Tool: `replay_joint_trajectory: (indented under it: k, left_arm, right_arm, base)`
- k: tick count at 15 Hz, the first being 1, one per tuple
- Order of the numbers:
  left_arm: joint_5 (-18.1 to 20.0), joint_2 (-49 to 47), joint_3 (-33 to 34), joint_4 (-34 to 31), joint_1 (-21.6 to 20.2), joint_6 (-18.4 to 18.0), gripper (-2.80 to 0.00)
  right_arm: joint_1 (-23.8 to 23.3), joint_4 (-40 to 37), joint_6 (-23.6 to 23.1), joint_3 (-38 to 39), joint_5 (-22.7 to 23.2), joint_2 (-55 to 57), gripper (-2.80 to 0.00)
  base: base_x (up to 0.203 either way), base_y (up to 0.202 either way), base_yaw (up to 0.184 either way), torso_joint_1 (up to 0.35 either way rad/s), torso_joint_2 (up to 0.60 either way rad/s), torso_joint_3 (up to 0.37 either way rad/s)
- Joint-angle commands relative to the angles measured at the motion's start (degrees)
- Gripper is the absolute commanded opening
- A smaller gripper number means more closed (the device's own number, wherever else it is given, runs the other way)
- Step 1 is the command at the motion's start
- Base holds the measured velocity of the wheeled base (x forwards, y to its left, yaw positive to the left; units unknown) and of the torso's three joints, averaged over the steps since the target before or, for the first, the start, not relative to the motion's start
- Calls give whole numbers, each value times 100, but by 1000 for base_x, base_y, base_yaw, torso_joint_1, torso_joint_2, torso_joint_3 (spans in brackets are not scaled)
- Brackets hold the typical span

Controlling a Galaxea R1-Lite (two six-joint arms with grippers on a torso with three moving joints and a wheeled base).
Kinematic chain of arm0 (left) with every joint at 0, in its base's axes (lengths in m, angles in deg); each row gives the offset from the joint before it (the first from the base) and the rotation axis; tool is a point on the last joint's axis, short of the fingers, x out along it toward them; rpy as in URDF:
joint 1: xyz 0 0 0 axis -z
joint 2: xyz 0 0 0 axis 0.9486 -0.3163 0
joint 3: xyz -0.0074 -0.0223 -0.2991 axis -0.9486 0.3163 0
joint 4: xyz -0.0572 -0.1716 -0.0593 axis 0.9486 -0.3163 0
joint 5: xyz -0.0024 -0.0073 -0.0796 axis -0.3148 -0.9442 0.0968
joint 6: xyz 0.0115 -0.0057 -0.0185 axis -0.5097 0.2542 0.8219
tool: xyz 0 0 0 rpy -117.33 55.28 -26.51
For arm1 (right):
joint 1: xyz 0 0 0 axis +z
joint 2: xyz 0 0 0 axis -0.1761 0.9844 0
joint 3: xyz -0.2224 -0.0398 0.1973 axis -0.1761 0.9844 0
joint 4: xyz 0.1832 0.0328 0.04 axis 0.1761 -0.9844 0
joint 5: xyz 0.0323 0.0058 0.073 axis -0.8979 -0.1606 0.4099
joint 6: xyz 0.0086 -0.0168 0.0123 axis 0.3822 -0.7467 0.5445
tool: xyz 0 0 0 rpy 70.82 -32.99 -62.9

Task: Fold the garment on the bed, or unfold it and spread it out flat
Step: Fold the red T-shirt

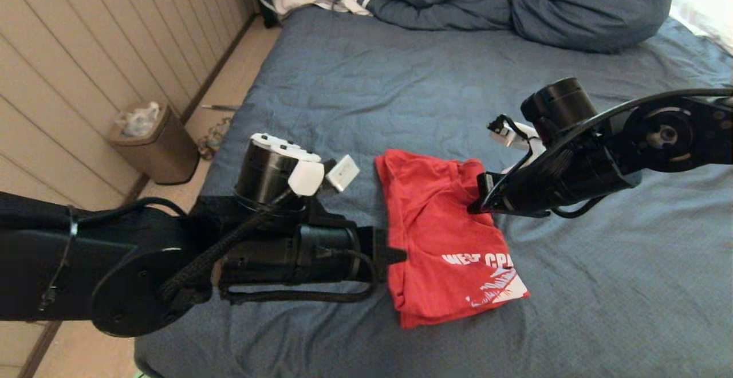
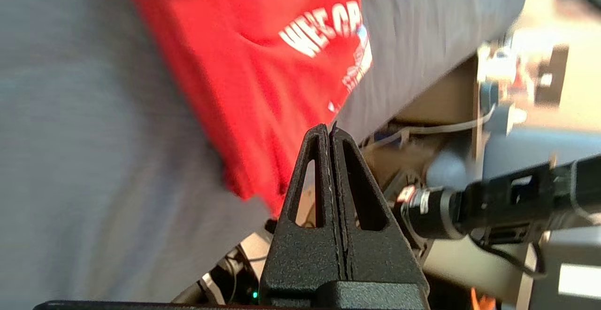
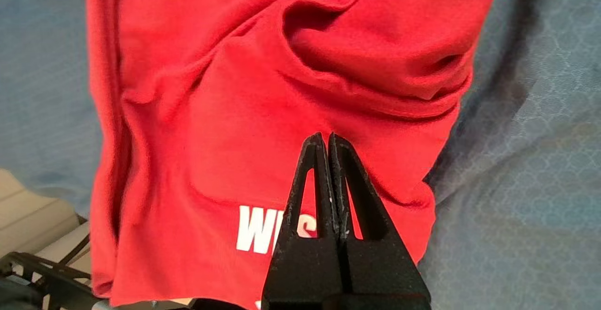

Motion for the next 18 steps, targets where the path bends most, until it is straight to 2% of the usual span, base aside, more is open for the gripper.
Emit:
replay_joint_trajectory:
  k: [1,5,7,11,15,18]
  left_arm:
    - [21,-375,-290,3,148,-32,-280]
    - [42,-455,-799,-411,643,-29,-280]
    - [24,-826,-780,-404,732,-38,-280]
    - [8,-1289,-591,-78,747,-64,-280]
    - [-3,-1497,-94,466,589,-139,-280]
    - [-2,-1588,154,766,474,-139,-280]
  right_arm:
    - [-26,4,9,19,11,68,-280]
    - [-10,411,8,80,-7,339,-280]
    - [-10,413,9,106,2,341,-280]
    - [-112,413,-35,246,3,199,-280]
    - [-348,450,-84,866,29,-128,-280]
    - [-680,872,-205,1430,130,-181,-280]
  base:
    - [0,0,0,0,0,0]
    - [0,0,0,0,0,0]
    - [0,0,0,0,0,0]
    - [0,0,0,0,0,0]
    - [0,0,0,0,0,0]
    - [0,0,0,0,0,0]
